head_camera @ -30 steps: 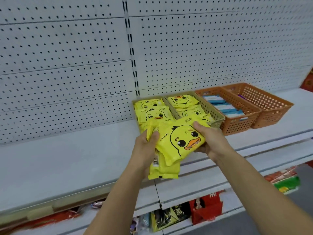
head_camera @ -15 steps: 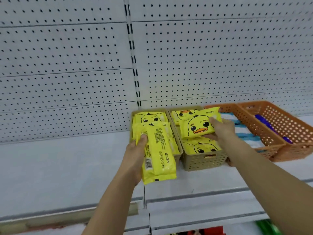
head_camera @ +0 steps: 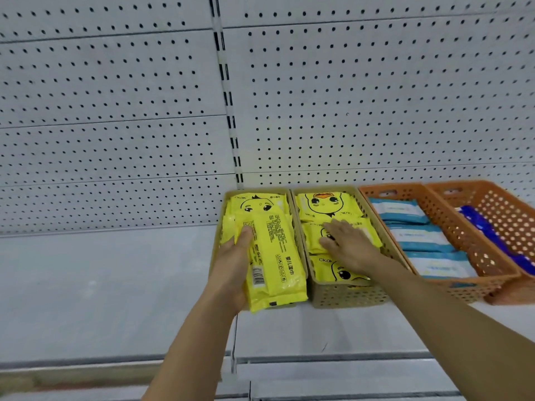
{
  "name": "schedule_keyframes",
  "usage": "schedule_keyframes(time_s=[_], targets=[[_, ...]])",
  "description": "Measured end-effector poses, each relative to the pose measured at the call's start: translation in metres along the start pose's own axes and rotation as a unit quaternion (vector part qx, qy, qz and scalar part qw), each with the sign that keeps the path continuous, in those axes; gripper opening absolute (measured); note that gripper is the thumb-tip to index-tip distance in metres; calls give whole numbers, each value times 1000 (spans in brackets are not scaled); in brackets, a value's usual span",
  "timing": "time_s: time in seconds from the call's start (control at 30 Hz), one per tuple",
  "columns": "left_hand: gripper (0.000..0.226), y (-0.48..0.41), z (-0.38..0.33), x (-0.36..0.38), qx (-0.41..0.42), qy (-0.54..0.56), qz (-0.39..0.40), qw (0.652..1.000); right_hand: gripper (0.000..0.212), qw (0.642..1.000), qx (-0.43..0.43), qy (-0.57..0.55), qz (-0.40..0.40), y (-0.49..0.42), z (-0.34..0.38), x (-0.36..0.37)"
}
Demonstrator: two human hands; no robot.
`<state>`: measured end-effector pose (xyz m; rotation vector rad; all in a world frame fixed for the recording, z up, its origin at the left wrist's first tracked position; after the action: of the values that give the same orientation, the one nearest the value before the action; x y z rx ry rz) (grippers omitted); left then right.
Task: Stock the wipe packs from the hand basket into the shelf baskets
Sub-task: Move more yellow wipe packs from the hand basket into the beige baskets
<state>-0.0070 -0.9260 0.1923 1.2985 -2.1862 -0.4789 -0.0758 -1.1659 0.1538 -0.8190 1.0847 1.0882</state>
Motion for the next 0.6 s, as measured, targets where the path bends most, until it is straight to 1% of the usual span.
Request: schedule_keyframes(time_s=[0.03,0.07,0.1,0.13,0.2,0.23,0.3,0.33,0.37,0.43,0.47,0.5,0.53,0.57,0.6], targets=[[31,-1,1,1,-6,4,-2,1000,58,998,5,-18,67,-1,-2,10],[32,-1,1,2,-13,8,-6,1000,61,995,6,-24,101,-2,-3,14],[32,-1,1,3,-15,12,-10,1000,62,993,4,-37,112,-3,-2,13],[31,0,1,5,-15,20,-12,1000,64,993,5,-58,106,-2,0,7],[29,2,-2,9,-6,43,-9,999,71,993,-18,-112,40,3,13,-11],[28,2,-5,11,3,57,-7,998,79,990,-52,-131,-5,9,26,-23],[28,3,-10,15,18,77,-10,997,97,980,-150,-120,-59,28,68,-42],[30,3,-12,17,25,85,-8,996,99,972,-201,-96,-76,37,91,-47],[32,4,-14,21,34,93,-2,995,96,961,-249,-72,-101,45,110,-53],[42,8,-17,30,43,77,13,996,71,932,-305,-53,-187,56,132,-62],[50,8,-17,36,43,71,28,996,57,918,-308,-79,-235,59,133,-67],[57,10,-17,39,44,65,27,997,45,907,-289,-148,-269,61,129,-74],[63,7,-18,39,50,58,23,997,30,891,-249,-245,-289,64,123,-80],[67,9,-20,36,59,40,1,997,17,871,-210,-335,-292,65,116,-83],[72,8,-20,35,65,31,-13,997,21,852,-170,-393,-302,67,109,-87]])
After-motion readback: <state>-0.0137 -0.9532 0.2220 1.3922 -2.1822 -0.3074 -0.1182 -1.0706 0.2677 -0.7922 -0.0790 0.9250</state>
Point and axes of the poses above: each hand's wrist, its own y-axis away from the middle knuckle, its own x-axis out of the palm, z = x × y, the point moved 8 cm from there along -y, towards the middle knuckle, and after that the axes turned 11 degrees about -x, right-handed, at the moved point
